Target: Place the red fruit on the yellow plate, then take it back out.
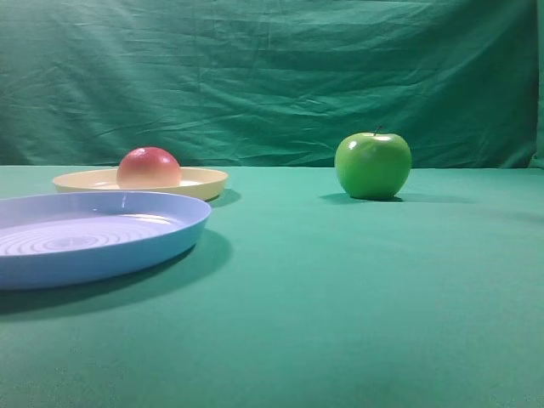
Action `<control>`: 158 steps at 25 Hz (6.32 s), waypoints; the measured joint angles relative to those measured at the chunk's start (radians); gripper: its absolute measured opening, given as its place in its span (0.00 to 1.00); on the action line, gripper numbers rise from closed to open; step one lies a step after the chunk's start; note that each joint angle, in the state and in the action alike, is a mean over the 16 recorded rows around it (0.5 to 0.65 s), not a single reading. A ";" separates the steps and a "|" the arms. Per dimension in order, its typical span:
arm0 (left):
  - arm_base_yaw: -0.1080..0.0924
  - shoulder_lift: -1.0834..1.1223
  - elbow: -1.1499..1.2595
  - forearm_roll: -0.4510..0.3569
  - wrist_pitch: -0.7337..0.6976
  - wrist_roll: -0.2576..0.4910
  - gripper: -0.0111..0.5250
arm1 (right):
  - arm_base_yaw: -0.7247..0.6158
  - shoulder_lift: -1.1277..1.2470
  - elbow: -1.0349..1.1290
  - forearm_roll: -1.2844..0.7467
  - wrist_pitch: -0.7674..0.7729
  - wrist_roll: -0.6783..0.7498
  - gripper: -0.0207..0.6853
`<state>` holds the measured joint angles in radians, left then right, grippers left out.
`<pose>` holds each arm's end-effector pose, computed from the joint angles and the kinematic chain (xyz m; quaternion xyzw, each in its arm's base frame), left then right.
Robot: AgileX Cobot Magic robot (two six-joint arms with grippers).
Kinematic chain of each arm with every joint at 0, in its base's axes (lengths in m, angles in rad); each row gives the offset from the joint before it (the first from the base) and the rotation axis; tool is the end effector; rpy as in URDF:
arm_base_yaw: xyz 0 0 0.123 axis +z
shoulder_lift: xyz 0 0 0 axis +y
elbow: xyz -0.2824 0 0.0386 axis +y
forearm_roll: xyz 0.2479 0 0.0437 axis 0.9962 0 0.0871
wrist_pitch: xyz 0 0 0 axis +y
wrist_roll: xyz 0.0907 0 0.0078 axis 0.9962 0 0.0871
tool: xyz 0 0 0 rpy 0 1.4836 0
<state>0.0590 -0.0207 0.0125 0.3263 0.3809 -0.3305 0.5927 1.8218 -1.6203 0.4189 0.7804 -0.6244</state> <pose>0.0508 0.0139 0.1775 -0.0699 0.7913 0.0574 0.6047 0.3310 0.2544 0.3146 -0.4530 0.8091 0.1818 0.3273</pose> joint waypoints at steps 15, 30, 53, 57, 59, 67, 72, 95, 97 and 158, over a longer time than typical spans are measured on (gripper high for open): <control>0.000 0.000 0.000 0.000 0.000 -0.001 0.02 | 0.127 0.451 -0.378 0.029 -0.146 -0.111 0.60; 0.000 0.000 0.000 0.000 0.000 -0.001 0.02 | 0.143 0.590 -0.406 0.037 -0.280 -0.116 0.79; 0.000 0.000 0.000 0.000 0.000 -0.001 0.02 | -0.040 0.223 -0.413 -0.099 0.181 0.116 0.27; 0.000 0.000 0.000 0.000 0.000 -0.001 0.02 | -0.112 0.109 -0.400 -0.160 0.294 0.204 0.26; 0.000 0.000 0.000 0.000 0.000 -0.001 0.02 | -0.151 0.052 -0.378 -0.186 0.338 0.240 0.26; 0.000 0.000 0.000 0.000 0.000 0.000 0.02 | -0.288 -0.187 -0.113 -0.227 0.358 0.302 0.26; 0.000 0.000 0.000 0.000 0.000 0.000 0.02 | -0.331 -0.341 0.192 -0.232 0.236 0.308 0.26; 0.000 0.000 0.000 0.000 0.000 0.001 0.02 | -0.342 -0.430 0.994 -0.227 -0.328 0.323 0.47; 0.000 0.000 0.000 0.000 0.000 0.001 0.02 | -0.342 -0.415 0.994 -0.227 -0.331 0.324 0.55; 0.000 0.000 0.000 0.000 0.000 -0.001 0.02 | -0.401 -1.774 1.119 -0.211 -0.046 0.367 0.03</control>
<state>0.0590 -0.0207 0.0125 0.3263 0.3809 -0.3312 0.1916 0.0483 -0.5015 0.2084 0.7344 -0.2577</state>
